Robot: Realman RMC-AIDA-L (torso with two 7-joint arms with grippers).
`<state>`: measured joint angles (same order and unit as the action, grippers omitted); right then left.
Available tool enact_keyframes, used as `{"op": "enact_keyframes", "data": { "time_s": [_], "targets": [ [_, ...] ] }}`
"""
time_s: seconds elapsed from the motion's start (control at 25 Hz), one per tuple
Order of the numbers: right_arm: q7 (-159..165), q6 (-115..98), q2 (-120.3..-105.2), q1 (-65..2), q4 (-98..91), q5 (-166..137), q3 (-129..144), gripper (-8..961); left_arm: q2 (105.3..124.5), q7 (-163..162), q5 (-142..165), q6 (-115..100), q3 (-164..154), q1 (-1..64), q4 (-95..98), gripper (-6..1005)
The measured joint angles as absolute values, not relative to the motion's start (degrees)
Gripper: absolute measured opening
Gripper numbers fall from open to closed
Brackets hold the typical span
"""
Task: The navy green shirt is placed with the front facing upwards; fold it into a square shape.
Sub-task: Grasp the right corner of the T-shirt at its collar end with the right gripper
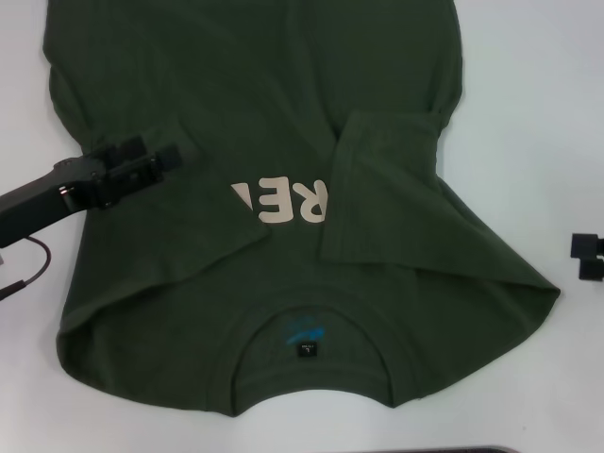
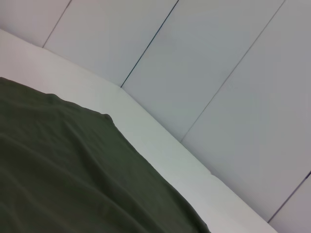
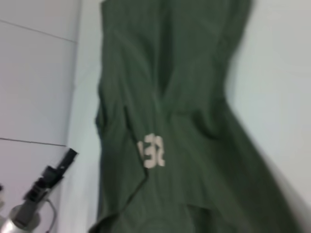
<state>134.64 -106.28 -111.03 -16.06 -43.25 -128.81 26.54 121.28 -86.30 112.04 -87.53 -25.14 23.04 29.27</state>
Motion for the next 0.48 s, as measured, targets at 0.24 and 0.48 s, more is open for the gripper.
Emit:
{"op": "enact_keyframes", "data": {
  "time_s": [0.24,0.48],
  "targets": [
    [135.55,-105.11,-110.76,-16.59,-43.13,-133.68,25.29,748,121.23,-86.24,112.05,-87.37,-25.09,22.91,29.27,887],
    [135.69,-102.98,-111.2,-16.63,-42.65,-134.62,25.88,748,121.19,-86.07,112.05,-87.28,-25.04,22.93,29.27,888]
  ]
}}
